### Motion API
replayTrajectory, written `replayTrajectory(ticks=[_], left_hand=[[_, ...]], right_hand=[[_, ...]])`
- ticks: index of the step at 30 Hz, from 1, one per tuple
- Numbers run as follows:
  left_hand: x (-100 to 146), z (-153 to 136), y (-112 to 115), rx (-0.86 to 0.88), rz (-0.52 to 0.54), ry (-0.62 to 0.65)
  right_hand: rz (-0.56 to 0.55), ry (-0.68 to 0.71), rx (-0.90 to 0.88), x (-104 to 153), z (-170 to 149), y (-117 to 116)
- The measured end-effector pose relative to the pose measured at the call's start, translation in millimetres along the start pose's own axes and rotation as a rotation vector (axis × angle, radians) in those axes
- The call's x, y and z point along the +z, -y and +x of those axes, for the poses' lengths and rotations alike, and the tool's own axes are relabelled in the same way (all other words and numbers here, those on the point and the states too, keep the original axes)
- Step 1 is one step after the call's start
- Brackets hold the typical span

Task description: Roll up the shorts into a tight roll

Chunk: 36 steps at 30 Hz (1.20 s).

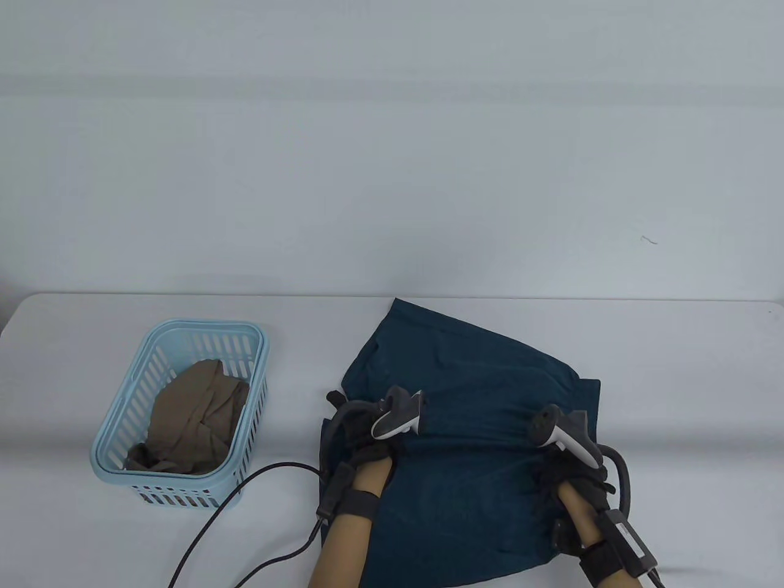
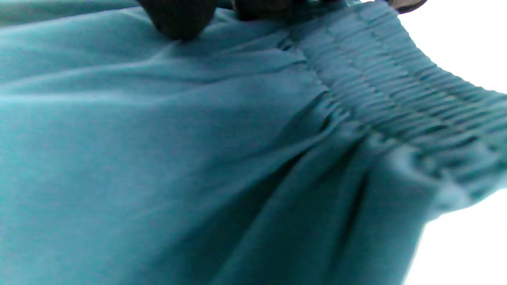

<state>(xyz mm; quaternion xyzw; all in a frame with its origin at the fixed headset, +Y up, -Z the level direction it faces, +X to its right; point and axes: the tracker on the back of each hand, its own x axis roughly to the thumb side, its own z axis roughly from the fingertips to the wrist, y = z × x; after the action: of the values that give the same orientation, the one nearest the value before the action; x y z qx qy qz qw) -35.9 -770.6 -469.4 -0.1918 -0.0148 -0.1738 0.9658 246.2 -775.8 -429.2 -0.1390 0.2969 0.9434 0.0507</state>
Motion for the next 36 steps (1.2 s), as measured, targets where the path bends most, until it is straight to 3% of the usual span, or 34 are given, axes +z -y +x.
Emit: replayTrajectory(ticks=[11,21,24,26,30,33,36], left_hand=[[-0.5,2.8,-8.7,-0.026,0.028,-0.089],[2.4,-0.3,-14.8,0.009,0.012,-0.064],[4.1,-5.9,-14.3,0.040,-0.047,-0.017],[10.4,-19.6,-17.3,0.088,-0.073,0.031],[31.3,-50.4,-22.1,0.280,0.016,0.081],[55.2,-67.8,-22.7,0.368,0.081,0.141],[83.6,-74.2,-17.6,0.326,0.129,0.223]], right_hand=[[-0.054,0.090,0.025,-33.7,-1.3,17.3],[-0.052,0.127,-0.029,-43.2,-6.0,21.1],[-0.042,0.169,-0.081,-43.7,-13.3,19.1],[-0.043,0.216,-0.124,-39.6,-22.7,24.1],[-0.177,0.256,-0.212,-18.7,-46.0,40.2],[-0.219,0.242,-0.162,-0.3,-65.2,47.2],[-0.225,0.216,-0.059,13.9,-80.6,42.6]])
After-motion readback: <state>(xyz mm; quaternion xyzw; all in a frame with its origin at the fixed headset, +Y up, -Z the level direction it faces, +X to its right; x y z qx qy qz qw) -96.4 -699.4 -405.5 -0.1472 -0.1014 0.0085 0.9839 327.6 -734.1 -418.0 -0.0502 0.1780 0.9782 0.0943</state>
